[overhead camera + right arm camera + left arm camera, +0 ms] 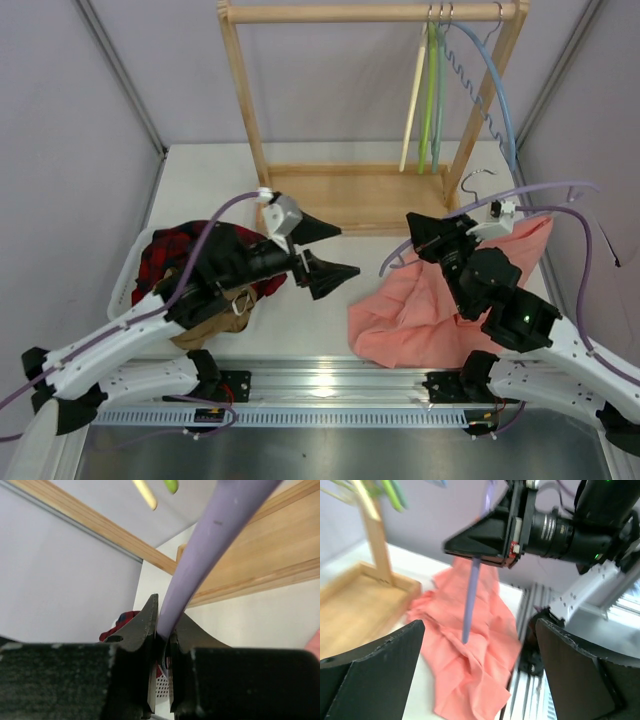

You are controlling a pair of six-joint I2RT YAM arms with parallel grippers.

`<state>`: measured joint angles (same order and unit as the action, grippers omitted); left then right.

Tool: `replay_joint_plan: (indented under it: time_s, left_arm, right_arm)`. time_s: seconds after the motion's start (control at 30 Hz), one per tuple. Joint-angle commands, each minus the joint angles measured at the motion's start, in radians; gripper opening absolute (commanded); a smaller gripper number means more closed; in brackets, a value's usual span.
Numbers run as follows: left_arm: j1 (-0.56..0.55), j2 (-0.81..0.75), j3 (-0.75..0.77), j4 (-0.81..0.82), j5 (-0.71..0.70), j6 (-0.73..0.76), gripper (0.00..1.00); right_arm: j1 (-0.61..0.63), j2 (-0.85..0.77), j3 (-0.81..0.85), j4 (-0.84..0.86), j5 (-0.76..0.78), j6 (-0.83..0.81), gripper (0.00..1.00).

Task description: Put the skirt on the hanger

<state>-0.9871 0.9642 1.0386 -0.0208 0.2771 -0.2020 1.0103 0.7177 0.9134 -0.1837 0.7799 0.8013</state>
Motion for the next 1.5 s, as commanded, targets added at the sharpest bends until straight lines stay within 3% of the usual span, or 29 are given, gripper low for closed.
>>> replay_joint_plan:
  time_s: [0.0,0.1,0.27,0.33,0.47,0.57,0.73,0.9,1.03,1.17,1.47]
  left_arm:
    - [0.002,-0.117,-0.051,-0.050,-0.163,0.003,1.00]
    - [0.033,-0.166,-0.109,-0.088,-0.309,-0.083,0.99]
    - [0.117,-0.079,-0.152,-0.096,-0.372,-0.316,0.96]
    - [0.122,0.011,-0.152,-0.053,-0.349,-0.382,0.93]
    - [0.116,0.129,-0.222,0.201,-0.165,-0.390,0.89]
    - [0.108,0.237,-0.229,0.275,-0.102,-0.384,0.89]
    - [0.087,0.477,-0.117,0.448,0.041,-0.402,0.86]
    - [0.047,0.718,0.044,0.554,0.100,-0.410,0.85]
    - [0.039,0.962,0.168,0.782,0.149,-0.555,0.82]
    - [0.031,1.083,0.280,0.875,0.120,-0.623,0.80]
    - [0.002,1.357,0.555,0.846,0.037,-0.691,0.80]
  right_arm:
    - [-0.030,-0.041,-0.002,-0.033,0.047,-0.079,0.00]
    - [-0.042,-0.070,-0.014,-0.053,0.036,-0.073,0.00]
    - [-0.047,-0.113,-0.022,-0.095,0.016,-0.051,0.00]
    - [-0.047,-0.126,-0.028,-0.105,0.016,-0.036,0.00]
    - [-0.050,-0.147,-0.039,-0.118,0.028,-0.028,0.00]
    - [-0.050,-0.164,-0.039,-0.123,0.039,-0.030,0.00]
    - [-0.055,-0.188,-0.039,-0.125,0.048,-0.030,0.00]
    - [-0.053,-0.195,-0.041,-0.134,0.051,-0.017,0.00]
    - [-0.055,-0.208,-0.039,-0.132,0.048,-0.022,0.00]
    - [-0.055,-0.221,-0.041,-0.137,0.041,-0.017,0.00]
    - [-0.056,-0.244,-0.045,-0.151,0.022,-0.005,0.00]
